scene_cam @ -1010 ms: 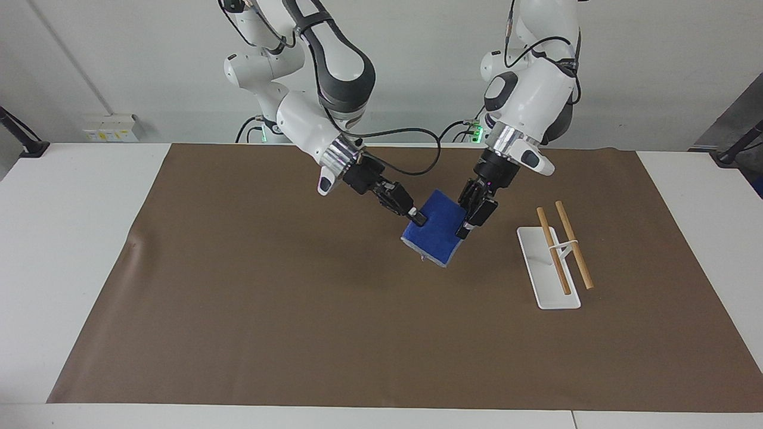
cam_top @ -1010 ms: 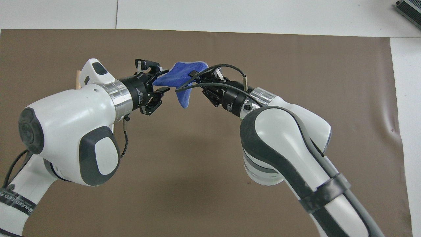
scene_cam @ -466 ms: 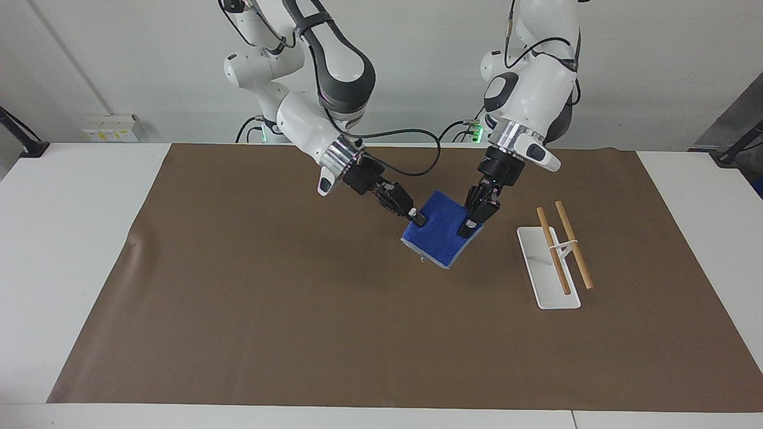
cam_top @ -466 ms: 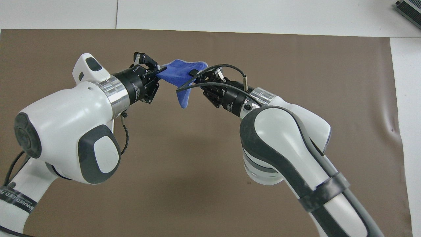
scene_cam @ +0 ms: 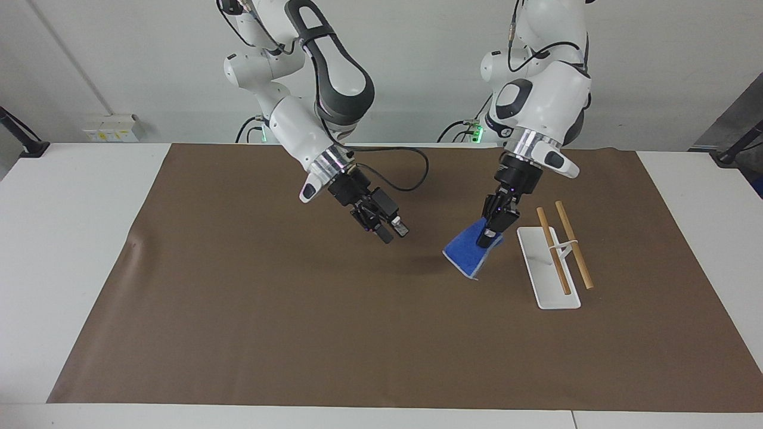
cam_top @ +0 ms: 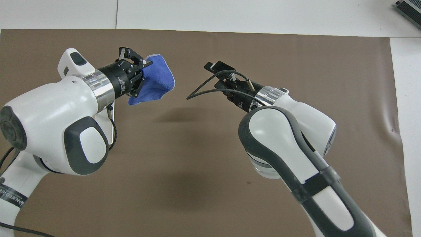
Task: Right arm passes towel to left arm to hang
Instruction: 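Carry the towel with the left gripper while the right gripper withdraws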
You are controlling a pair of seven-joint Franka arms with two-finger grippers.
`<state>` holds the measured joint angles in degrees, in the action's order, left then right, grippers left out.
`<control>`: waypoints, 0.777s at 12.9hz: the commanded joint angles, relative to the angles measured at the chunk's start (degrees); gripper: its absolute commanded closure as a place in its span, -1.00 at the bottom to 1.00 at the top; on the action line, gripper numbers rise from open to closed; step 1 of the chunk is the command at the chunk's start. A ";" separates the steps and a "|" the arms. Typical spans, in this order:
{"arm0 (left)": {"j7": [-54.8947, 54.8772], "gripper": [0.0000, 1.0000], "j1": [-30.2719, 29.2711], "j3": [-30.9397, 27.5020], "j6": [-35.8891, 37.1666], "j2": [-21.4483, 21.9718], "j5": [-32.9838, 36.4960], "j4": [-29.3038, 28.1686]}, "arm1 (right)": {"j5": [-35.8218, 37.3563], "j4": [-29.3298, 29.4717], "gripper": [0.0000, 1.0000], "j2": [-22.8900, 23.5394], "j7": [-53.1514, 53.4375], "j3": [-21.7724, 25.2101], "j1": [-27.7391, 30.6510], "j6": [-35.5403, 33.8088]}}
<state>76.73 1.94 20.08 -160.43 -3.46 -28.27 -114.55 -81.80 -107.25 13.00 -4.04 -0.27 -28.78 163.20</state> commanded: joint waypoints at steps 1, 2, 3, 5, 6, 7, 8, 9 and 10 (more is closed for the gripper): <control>-1.23 1.00 -0.27 -4.76 0.03 0.47 -0.47 -2.51 | 10.65 -1.82 -1.00 -0.34 -1.93 -0.43 3.54 -0.15; -1.23 1.00 -0.27 -7.13 0.20 0.56 -0.47 -3.48 | 15.83 -2.34 -1.00 -0.34 -1.93 -0.43 4.60 -0.68; -1.23 1.00 -0.27 -9.51 0.46 0.64 -0.47 -4.27 | 22.41 -2.52 -1.00 -0.34 -1.93 -0.43 6.44 -2.08; -1.32 1.00 -0.27 -13.03 2.56 0.99 -0.47 -4.54 | 36.11 -2.52 -1.00 -0.34 -1.93 -0.43 10.66 -6.81; -1.32 1.00 -0.27 -14.35 3.10 1.08 -0.47 -4.63 | 44.10 -2.43 -1.00 -0.34 -1.93 -0.43 12.94 -9.27; -1.32 1.00 -0.27 -15.15 3.28 1.08 -0.47 -4.81 | 50.71 -2.26 -1.00 -0.34 -1.93 -0.43 14.35 -11.21; -1.23 1.00 -0.27 -15.94 3.28 1.17 -0.47 -5.16 | 55.39 -2.26 -1.00 -0.43 -1.76 -0.34 15.41 -12.89; -1.23 1.00 -0.27 -17.17 3.71 1.52 -0.47 -5.51 | 58.57 -2.26 -1.00 -0.52 -1.50 -0.26 16.73 -14.64; -1.32 1.00 -0.27 -18.31 4.07 1.61 -0.47 -5.77 | 60.60 -2.00 -1.00 -0.60 -1.32 -0.08 17.79 -16.84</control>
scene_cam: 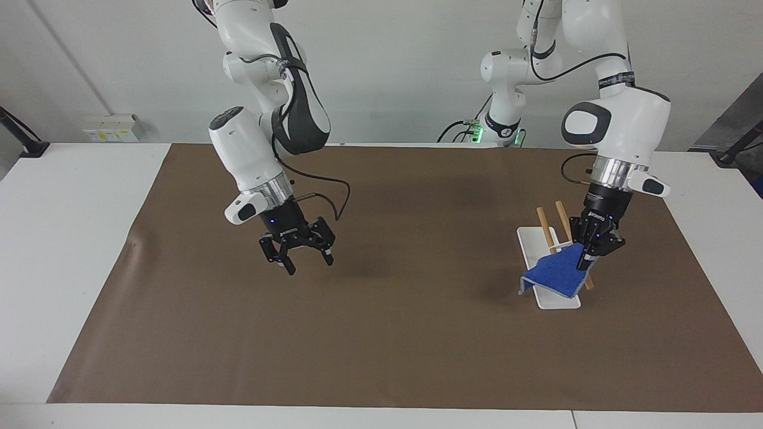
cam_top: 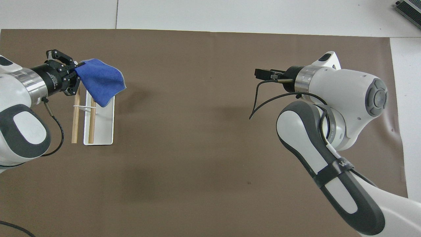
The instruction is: Right arm passes towel to left arm to hang
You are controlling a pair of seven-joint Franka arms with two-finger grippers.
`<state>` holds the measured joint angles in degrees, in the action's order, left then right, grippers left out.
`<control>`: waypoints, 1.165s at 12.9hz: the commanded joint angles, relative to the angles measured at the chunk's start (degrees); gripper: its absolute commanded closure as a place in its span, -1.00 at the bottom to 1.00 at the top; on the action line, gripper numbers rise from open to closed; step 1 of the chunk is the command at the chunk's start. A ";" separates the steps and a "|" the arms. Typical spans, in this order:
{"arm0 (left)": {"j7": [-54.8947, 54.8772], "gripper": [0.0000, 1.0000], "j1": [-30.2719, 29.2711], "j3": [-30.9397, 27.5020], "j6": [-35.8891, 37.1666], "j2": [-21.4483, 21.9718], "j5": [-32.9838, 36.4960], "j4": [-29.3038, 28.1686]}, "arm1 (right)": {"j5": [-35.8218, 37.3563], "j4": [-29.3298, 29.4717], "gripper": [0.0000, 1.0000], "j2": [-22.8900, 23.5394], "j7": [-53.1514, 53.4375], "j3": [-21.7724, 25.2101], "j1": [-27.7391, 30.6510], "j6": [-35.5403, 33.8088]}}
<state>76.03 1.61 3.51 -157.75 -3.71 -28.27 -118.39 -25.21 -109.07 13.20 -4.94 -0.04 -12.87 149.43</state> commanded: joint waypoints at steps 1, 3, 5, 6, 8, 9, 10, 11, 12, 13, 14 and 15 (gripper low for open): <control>-0.62 1.00 0.06 -3.05 1.39 1.95 -0.47 -2.02 | 5.68 0.51 -1.00 -0.89 -0.33 -0.05 2.75 -5.96; -0.62 1.00 0.06 -5.43 1.39 1.95 -0.47 -2.11 | 11.64 1.31 -1.00 -1.24 0.54 1.00 4.25 -10.97; -0.62 1.00 -0.02 -7.10 1.39 1.95 -0.47 -2.46 | 18.58 3.67 -1.00 -1.94 7.88 1.18 4.69 -17.64; -0.97 1.00 -0.20 -7.81 1.39 2.04 -0.47 -3.07 | 23.14 4.90 -1.00 -2.47 12.02 1.09 4.69 -21.16; -2.63 1.00 -0.20 -8.69 1.31 2.65 -0.47 -4.83 | 28.10 5.97 -1.00 -4.13 16.61 1.09 4.95 -26.79; -3.42 1.00 -0.20 -8.87 1.30 2.92 -0.47 -5.88 | 28.20 5.97 -1.00 -5.71 16.89 1.09 6.09 -28.99; -4.47 1.00 -0.29 -8.87 1.30 3.09 -0.55 -7.20 | 28.11 5.97 -1.00 -7.81 16.89 1.44 6.53 -31.54; -5.96 1.00 -0.29 -9.65 1.22 3.62 -0.55 -8.86 | 28.11 5.97 -1.00 -10.01 16.89 2.66 6.71 -34.00; -7.63 1.00 -0.29 -10.09 1.13 4.32 -0.55 -10.62 | 28.11 6.06 -1.00 -11.86 16.89 3.46 6.71 -36.63; -8.69 1.00 -0.29 -10.19 1.22 5.02 -0.55 -12.03 | 27.85 6.06 -1.00 -13.53 16.81 4.42 7.06 -38.92; -8.70 1.00 -0.29 -10.10 1.13 5.38 -0.55 -12.83 | 27.41 6.06 -1.00 -15.03 16.72 4.43 8.28 -40.95; -8.70 1.00 -0.20 -10.10 1.13 5.81 -0.47 -13.62 | 27.41 6.23 -1.00 -16.09 16.54 3.65 10.12 -43.14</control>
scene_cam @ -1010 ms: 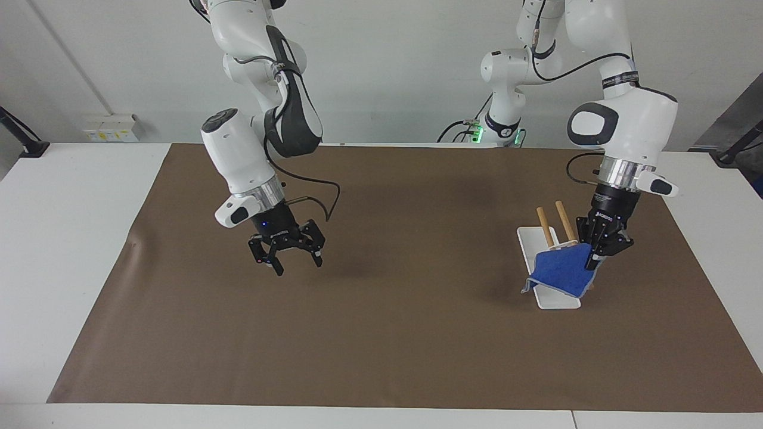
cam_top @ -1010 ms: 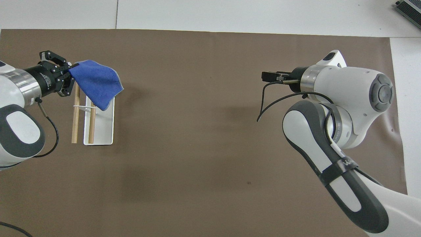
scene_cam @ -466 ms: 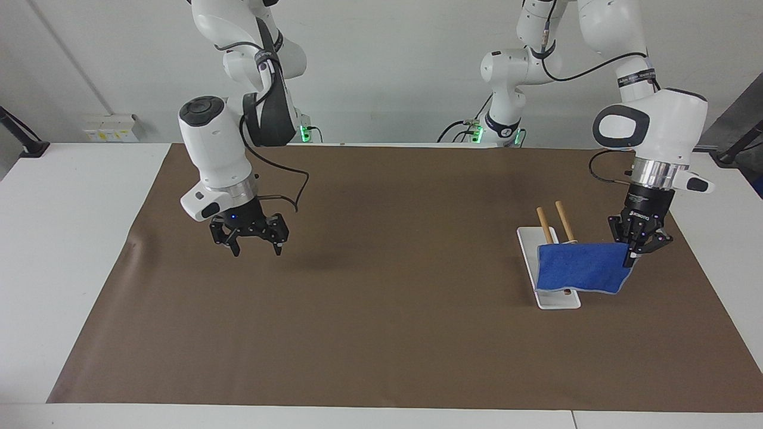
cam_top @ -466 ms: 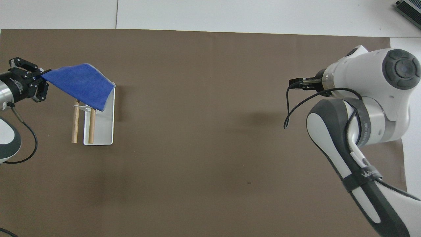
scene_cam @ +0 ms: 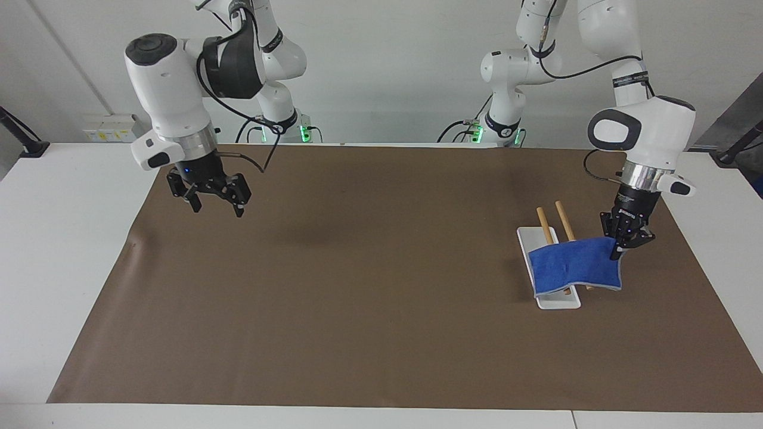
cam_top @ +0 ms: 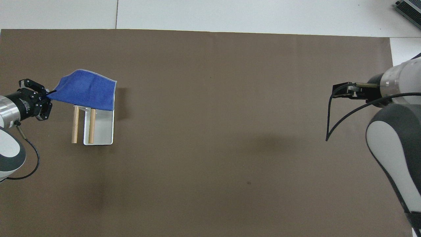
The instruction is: Right arm passes towel to left arm to hang
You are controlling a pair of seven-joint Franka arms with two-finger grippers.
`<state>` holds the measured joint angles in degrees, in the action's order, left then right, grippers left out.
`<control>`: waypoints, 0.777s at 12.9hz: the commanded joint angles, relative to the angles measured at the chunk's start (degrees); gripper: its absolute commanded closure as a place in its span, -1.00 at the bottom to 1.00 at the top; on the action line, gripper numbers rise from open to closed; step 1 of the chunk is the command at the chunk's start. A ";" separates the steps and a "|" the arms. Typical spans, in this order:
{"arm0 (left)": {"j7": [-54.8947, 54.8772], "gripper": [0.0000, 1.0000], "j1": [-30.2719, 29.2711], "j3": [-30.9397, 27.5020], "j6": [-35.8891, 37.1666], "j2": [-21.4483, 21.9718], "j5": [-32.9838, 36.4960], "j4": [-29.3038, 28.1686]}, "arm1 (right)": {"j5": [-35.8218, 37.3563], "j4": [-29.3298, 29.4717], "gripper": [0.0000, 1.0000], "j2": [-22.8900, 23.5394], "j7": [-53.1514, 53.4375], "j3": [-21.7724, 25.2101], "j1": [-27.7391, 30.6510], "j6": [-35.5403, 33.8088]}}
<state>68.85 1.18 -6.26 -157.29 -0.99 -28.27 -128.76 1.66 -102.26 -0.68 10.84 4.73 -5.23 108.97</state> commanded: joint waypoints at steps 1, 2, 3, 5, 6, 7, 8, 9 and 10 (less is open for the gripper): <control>-1.44 1.00 0.14 -0.34 0.67 3.45 -0.55 -4.04 | 0.54 1.52 -1.00 -2.74 0.32 -2.52 4.25 -5.76; -1.44 1.00 0.23 -0.34 0.67 3.80 -0.47 -4.74 | 0.54 4.76 -1.00 -2.40 0.23 -3.67 5.92 -9.96; -1.44 1.00 0.23 -0.34 0.58 4.15 -0.47 -5.53 | 0.63 7.75 -1.00 -1.96 -0.21 -4.46 6.98 -13.66; -1.53 1.00 0.23 -0.34 0.41 4.95 -0.55 -7.29 | 0.63 8.57 -1.00 -1.69 -1.79 -3.77 6.73 -14.84; -1.79 0.96 0.23 -0.34 0.32 5.56 -0.55 -8.34 | 0.98 8.75 -1.00 -1.60 -2.05 -2.81 6.12 -15.01; -1.96 0.77 0.14 -0.34 0.14 5.65 -0.55 -8.96 | 1.50 8.40 -1.00 -1.78 -2.14 -1.75 4.63 -15.10; -1.97 0.07 0.23 -0.34 0.14 5.65 -0.55 -8.97 | 1.51 7.79 -1.00 -2.13 -2.32 -1.40 4.36 -15.10; -1.97 -0.53 0.23 -0.34 0.05 5.56 -0.47 -8.97 | 0.64 7.26 -1.00 -2.22 -2.41 -1.57 4.88 -15.10; -1.97 -0.74 0.23 -0.34 -0.03 5.39 -0.55 -8.44 | 0.46 8.38 -1.00 -1.70 -2.93 -1.57 5.23 -15.89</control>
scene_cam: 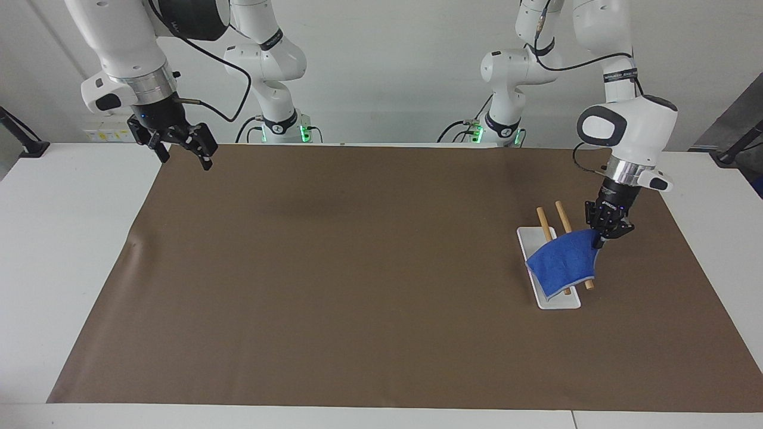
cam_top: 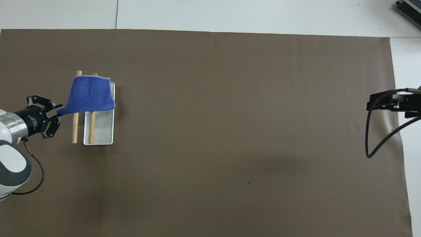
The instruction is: Right arm passes towel to left arm to hang
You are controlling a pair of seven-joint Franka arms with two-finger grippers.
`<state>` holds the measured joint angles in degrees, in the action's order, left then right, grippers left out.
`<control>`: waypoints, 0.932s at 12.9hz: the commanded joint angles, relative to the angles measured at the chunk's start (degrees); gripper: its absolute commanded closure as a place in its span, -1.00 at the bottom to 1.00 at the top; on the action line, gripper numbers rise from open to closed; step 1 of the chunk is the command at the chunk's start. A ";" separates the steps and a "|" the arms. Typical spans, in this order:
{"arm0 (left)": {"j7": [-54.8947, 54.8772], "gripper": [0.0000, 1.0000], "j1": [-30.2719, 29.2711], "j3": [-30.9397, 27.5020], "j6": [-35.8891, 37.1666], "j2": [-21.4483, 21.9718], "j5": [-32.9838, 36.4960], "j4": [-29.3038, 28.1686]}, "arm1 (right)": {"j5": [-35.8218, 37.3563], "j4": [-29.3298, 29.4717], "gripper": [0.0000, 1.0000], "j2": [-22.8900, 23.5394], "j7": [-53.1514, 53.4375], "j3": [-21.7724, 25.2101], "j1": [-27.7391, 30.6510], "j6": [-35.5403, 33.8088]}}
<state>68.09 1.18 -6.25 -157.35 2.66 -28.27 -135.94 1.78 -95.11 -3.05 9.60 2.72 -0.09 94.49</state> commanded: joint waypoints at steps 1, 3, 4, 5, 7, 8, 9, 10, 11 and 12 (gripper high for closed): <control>-1.21 -0.88 0.22 -0.34 0.02 1.30 -0.47 -0.30 | -0.02 3.07 -1.00 1.20 -2.65 0.70 0.43 -3.24; -0.86 -0.91 0.22 -0.43 0.81 -0.54 -0.55 4.17 | -0.37 4.05 -1.00 1.47 -3.36 1.05 0.52 -5.54; -0.86 -0.91 0.22 -0.43 1.34 -1.42 -0.47 6.46 | -0.29 4.22 -1.00 1.47 -3.53 1.32 0.35 -5.54; -0.77 -0.91 0.22 -0.43 2.82 -2.30 -0.55 9.18 | -0.11 3.62 -1.00 1.12 -3.19 1.32 0.00 -5.54; -0.86 -0.90 0.22 -2.52 11.48 -3.44 0.49 16.28 | -0.29 1.25 -1.00 -0.02 -3.27 1.23 -0.09 -5.19; -0.86 -0.90 0.22 -3.23 16.76 -3.71 3.11 20.06 | -0.37 1.24 -1.00 -0.03 -3.44 1.14 -0.18 -5.28; -0.95 -0.90 0.14 -3.59 22.03 -3.80 7.66 23.76 | -0.38 1.24 -1.00 -0.03 -3.45 1.23 -0.27 -5.37; -1.03 -0.90 0.22 -3.94 26.08 -3.71 11.62 26.58 | -0.38 1.24 -1.00 -0.03 -3.45 1.14 -0.27 -5.37; -1.12 -0.90 0.22 -3.94 30.13 -3.36 14.71 29.48 | -0.38 1.24 -1.00 -0.03 -3.45 1.23 -0.61 -5.37; -1.30 -0.91 0.22 -3.86 34.34 -3.10 16.91 32.72 | -0.38 1.24 -1.00 -0.03 -3.45 1.14 -0.70 -5.37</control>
<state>67.55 1.16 -9.72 -130.24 0.69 -15.35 -109.73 1.72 -93.43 -2.72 7.47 3.77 -0.51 89.74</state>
